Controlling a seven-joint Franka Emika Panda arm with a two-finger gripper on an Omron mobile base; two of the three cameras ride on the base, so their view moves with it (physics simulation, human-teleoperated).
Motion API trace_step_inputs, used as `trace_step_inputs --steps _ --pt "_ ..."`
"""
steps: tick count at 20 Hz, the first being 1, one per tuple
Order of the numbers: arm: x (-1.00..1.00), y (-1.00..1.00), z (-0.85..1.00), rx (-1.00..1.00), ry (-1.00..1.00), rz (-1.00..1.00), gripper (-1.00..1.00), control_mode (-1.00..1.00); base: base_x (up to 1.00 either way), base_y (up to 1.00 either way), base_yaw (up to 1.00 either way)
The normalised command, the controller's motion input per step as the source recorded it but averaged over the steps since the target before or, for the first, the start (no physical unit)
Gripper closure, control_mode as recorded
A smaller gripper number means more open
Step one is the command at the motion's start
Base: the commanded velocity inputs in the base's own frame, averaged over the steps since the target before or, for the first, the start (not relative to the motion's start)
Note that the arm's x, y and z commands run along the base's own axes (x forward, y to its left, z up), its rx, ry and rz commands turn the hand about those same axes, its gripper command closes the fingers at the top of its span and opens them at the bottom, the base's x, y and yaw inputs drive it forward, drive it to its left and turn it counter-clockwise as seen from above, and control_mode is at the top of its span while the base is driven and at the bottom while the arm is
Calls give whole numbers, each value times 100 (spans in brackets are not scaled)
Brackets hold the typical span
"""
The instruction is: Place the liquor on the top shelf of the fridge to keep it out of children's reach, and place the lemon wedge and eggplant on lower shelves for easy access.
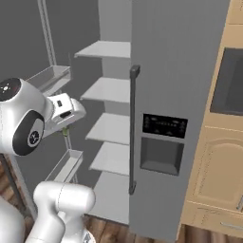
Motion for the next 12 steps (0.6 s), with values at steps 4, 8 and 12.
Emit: trace_step_inputs --steps 4,8,12 --pt "0 0 0 0 0 0 100 100 50 17 26" --pt "0 0 0 0 0 0 100 100 51 8 1" --pt "0 0 0 0 0 0 100 100 45 5 0"
